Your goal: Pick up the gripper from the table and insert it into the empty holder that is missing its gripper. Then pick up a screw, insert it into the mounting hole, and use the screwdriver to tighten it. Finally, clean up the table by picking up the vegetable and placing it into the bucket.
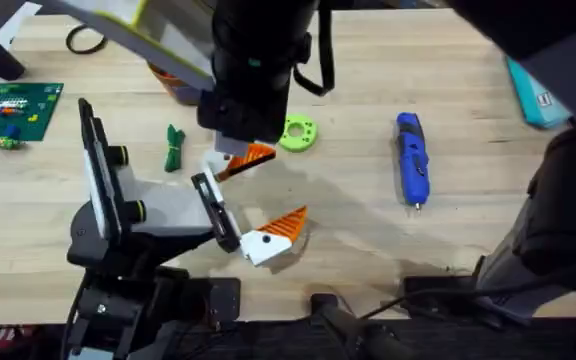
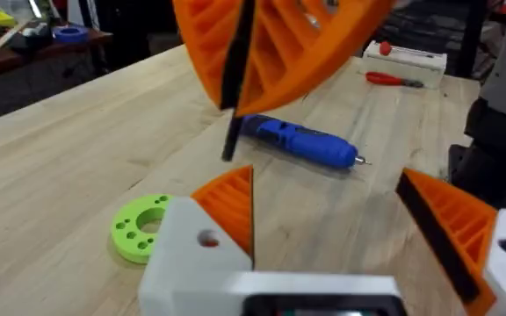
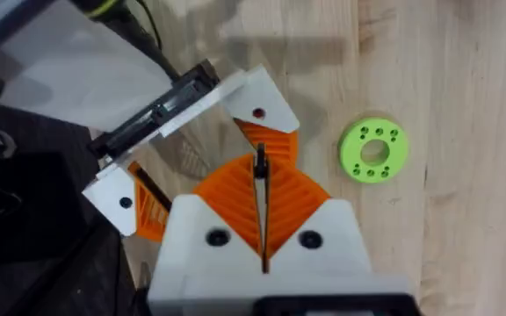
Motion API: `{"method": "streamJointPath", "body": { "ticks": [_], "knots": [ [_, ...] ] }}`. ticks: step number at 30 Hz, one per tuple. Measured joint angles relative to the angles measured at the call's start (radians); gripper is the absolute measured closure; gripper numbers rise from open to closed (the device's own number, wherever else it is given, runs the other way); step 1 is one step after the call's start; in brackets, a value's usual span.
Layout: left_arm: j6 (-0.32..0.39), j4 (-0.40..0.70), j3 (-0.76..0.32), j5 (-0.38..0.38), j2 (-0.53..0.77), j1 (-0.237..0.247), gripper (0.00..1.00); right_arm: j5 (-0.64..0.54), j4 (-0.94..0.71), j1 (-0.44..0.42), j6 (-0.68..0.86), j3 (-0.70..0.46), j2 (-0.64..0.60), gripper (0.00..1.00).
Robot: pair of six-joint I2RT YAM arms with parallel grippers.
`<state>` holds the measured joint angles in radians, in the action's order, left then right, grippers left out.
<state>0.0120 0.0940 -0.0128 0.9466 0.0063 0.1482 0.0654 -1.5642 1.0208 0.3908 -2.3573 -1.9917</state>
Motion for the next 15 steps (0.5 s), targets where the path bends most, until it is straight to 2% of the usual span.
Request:
{"method": "streamJointPath", "body": {
  "ticks": [15],
  "knots": [
    [0.0,0.0,0.0,0.0,0.0,0.0,0.01,-0.017,0.0,0.014,0.004,0.0,-0.04,0.997]
  ]
}}
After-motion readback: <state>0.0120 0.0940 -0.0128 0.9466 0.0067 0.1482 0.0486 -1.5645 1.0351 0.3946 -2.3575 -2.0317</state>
